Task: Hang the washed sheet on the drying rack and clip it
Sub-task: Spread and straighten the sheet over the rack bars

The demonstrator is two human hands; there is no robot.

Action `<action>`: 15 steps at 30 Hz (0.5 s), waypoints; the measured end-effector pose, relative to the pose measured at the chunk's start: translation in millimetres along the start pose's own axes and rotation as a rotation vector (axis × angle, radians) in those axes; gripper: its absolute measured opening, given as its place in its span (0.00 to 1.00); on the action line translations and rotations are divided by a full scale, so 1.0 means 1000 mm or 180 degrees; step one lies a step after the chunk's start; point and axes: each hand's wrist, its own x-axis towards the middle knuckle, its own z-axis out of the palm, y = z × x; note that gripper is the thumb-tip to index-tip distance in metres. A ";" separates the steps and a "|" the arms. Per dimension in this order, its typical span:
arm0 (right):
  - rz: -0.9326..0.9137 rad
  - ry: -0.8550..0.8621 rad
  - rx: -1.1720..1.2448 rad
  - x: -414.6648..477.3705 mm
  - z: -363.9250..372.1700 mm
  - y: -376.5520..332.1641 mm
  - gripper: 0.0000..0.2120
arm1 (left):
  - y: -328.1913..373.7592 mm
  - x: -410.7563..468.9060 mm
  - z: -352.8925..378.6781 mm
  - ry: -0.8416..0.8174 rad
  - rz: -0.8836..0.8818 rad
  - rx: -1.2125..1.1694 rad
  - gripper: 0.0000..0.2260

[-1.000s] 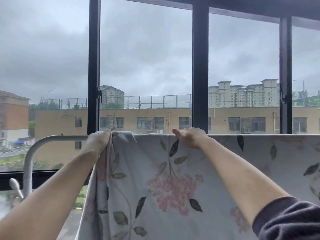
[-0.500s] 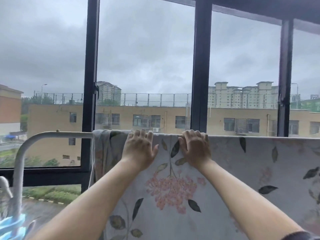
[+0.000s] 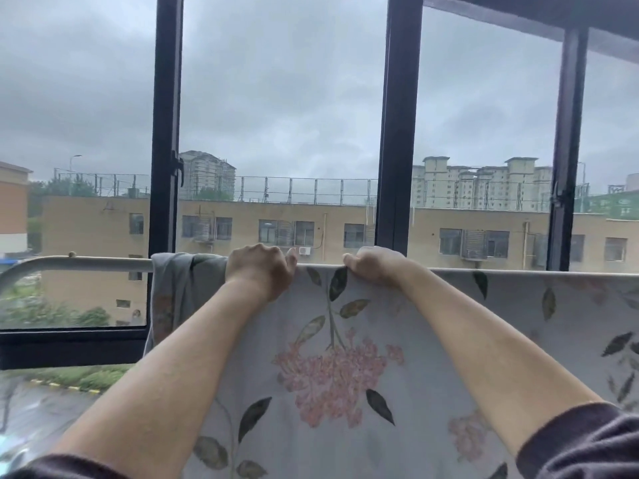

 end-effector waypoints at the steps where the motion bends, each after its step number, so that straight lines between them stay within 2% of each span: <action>1: -0.0051 0.0255 -0.0018 -0.003 0.004 0.001 0.26 | 0.000 -0.001 0.000 0.0005 -0.0015 -0.0019 0.25; 4: -0.0320 0.1575 -0.0101 -0.015 0.029 0.001 0.22 | 0.002 -0.004 -0.001 0.0090 -0.0055 -0.0081 0.23; 6: -0.0606 0.2167 -0.0002 -0.022 0.044 -0.003 0.19 | 0.004 -0.004 0.000 0.0166 -0.0079 -0.0070 0.23; 9: -0.0735 0.2516 0.0016 -0.022 0.058 -0.007 0.23 | 0.008 -0.005 0.003 0.0309 -0.0105 -0.0043 0.24; 15: -0.0535 0.2756 -0.0032 -0.008 0.064 -0.003 0.24 | -0.012 -0.021 0.028 0.1114 0.0331 -0.0065 0.21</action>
